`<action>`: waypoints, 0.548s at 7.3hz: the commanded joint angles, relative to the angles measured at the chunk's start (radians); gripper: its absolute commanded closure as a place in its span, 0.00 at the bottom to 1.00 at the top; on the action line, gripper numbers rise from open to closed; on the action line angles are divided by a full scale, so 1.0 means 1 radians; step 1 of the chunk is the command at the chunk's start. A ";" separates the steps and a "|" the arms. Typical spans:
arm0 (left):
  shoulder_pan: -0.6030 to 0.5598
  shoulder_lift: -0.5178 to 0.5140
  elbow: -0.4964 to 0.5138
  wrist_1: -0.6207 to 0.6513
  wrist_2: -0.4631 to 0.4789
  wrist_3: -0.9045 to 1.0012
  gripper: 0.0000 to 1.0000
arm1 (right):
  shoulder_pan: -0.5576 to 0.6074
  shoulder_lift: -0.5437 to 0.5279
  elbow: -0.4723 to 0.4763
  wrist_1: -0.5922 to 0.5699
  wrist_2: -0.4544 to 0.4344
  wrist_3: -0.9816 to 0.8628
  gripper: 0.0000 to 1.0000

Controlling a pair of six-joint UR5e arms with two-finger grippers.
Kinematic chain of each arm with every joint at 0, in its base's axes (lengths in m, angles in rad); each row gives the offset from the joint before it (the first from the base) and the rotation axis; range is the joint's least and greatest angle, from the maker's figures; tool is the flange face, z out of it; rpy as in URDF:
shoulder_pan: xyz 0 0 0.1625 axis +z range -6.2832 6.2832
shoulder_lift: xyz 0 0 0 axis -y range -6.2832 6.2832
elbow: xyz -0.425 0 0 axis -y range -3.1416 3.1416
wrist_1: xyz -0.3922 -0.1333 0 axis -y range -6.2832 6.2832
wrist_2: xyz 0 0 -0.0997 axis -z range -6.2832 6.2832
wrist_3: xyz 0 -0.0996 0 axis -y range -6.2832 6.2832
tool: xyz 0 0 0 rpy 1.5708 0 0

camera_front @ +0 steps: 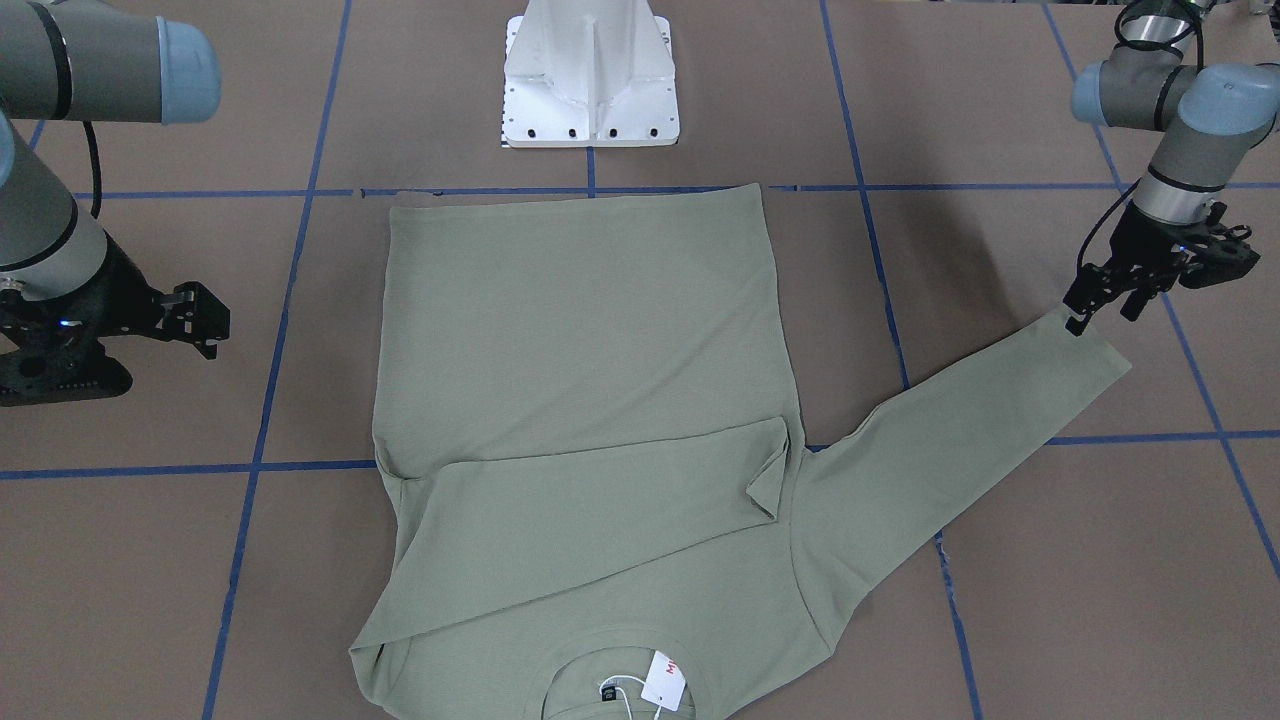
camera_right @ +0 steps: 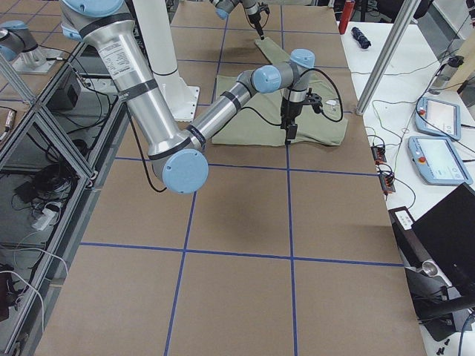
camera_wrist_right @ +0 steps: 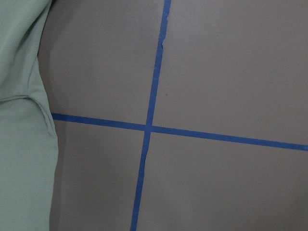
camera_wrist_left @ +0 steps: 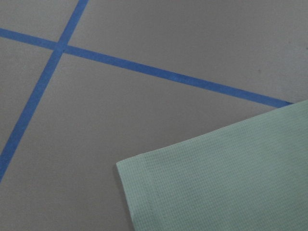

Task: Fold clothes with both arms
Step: 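Grasp the cuff of the other sleeve with the left gripper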

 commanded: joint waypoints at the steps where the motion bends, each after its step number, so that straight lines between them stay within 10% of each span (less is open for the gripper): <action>1: 0.008 -0.028 0.045 0.001 0.015 0.003 0.01 | 0.001 -0.005 0.011 -0.001 -0.002 -0.002 0.00; 4: 0.018 -0.026 0.045 0.001 0.015 0.004 0.19 | 0.001 -0.011 0.030 -0.002 -0.002 -0.002 0.00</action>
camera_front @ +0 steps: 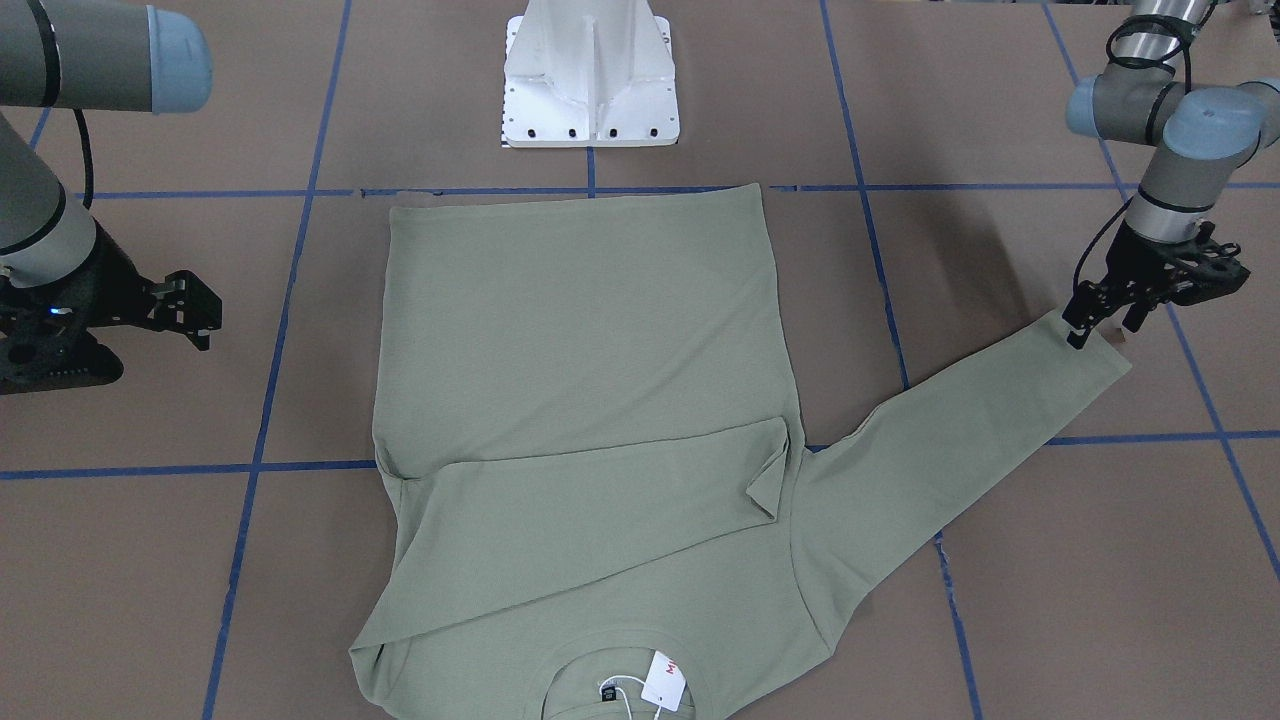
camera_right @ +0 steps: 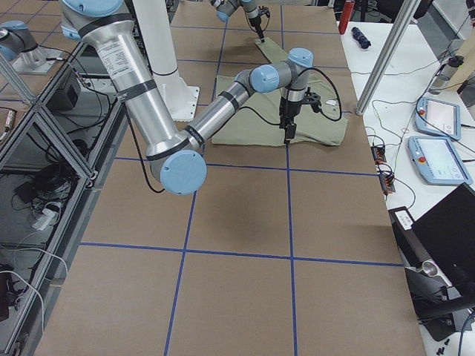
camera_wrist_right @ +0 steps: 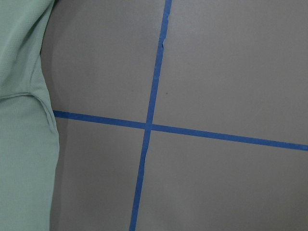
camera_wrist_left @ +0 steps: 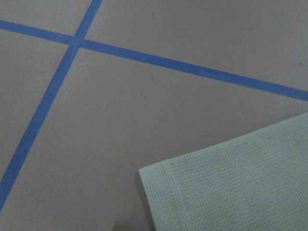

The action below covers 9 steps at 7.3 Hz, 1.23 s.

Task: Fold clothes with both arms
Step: 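Grasp the cuff of the other sleeve with the left gripper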

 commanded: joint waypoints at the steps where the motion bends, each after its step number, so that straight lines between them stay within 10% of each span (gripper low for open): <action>1: 0.003 0.002 -0.001 0.000 0.000 0.001 0.31 | 0.000 -0.003 0.017 -0.006 0.000 0.000 0.00; 5: 0.003 0.009 -0.021 0.002 -0.001 0.001 1.00 | 0.000 -0.003 0.026 -0.012 -0.002 0.003 0.00; 9: 0.003 0.017 -0.176 0.163 -0.009 0.007 1.00 | 0.000 -0.012 0.026 -0.012 -0.004 0.003 0.00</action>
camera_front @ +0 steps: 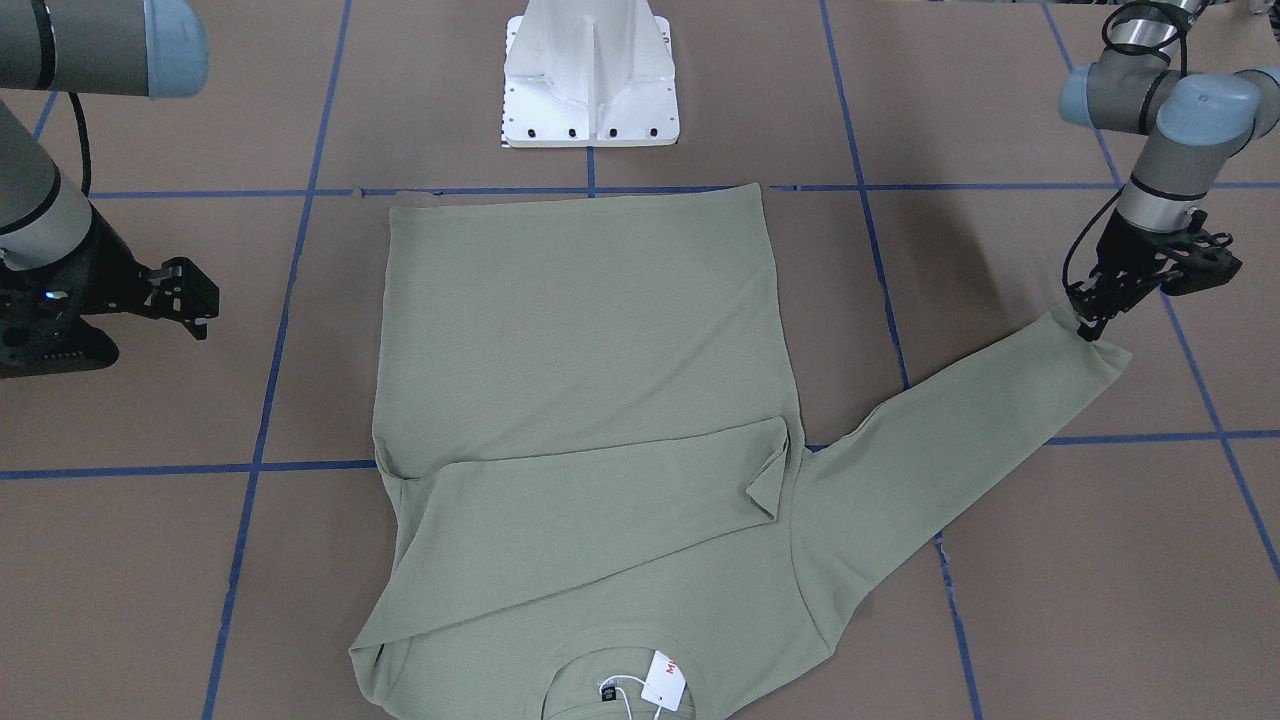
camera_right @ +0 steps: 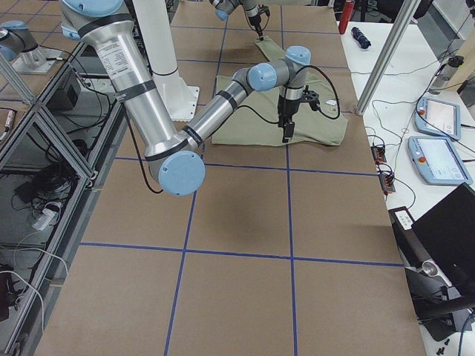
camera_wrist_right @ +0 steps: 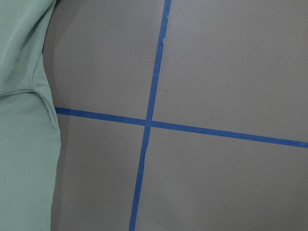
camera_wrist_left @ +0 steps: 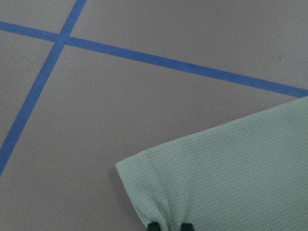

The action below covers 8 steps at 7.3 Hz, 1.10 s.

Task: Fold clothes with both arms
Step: 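Grasp the cuff of the other sleeve with the left gripper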

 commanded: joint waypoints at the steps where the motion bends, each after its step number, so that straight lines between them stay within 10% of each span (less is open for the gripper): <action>1: 0.001 0.001 -0.093 0.100 -0.008 0.002 1.00 | 0.000 -0.008 0.000 0.003 -0.001 -0.003 0.00; 3: -0.004 -0.063 -0.104 0.132 -0.099 0.002 1.00 | 0.002 -0.042 0.015 0.008 0.002 -0.005 0.00; 8: -0.041 -0.598 -0.086 0.603 -0.161 -0.062 1.00 | 0.119 -0.253 0.066 0.020 0.021 -0.269 0.00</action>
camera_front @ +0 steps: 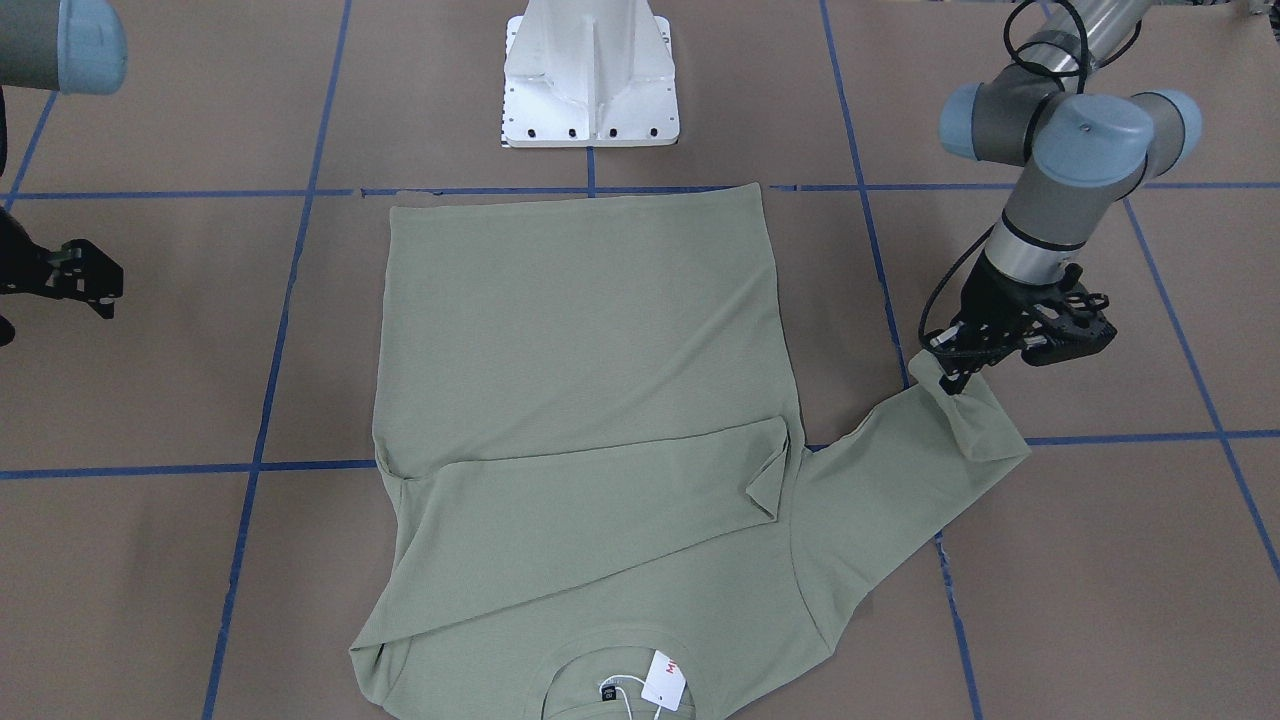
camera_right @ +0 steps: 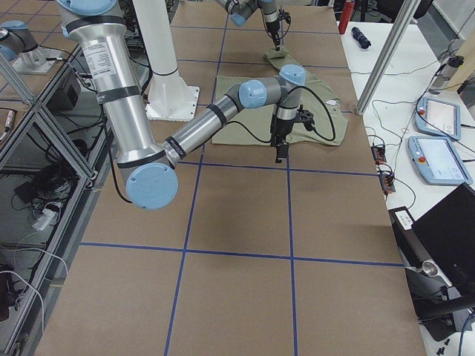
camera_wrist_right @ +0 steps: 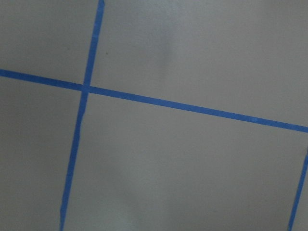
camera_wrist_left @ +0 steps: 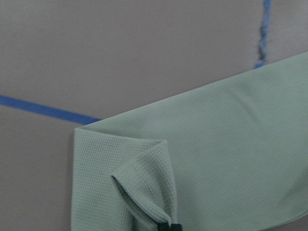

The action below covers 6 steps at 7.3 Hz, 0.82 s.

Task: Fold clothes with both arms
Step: 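Grasp the cuff of the other sleeve with the left gripper, then carry the sleeve with the left gripper across the shirt toward the far shoulder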

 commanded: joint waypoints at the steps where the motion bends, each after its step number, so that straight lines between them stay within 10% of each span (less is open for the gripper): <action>1: -0.012 -0.223 0.059 0.087 -0.067 -0.107 1.00 | 0.053 -0.086 0.004 0.034 0.020 -0.100 0.00; 4: 0.044 -0.710 0.343 0.101 -0.143 -0.460 1.00 | 0.056 -0.127 -0.004 0.098 0.048 -0.093 0.00; 6: 0.176 -0.841 0.440 0.076 -0.129 -0.595 1.00 | 0.056 -0.126 -0.007 0.098 0.054 -0.091 0.00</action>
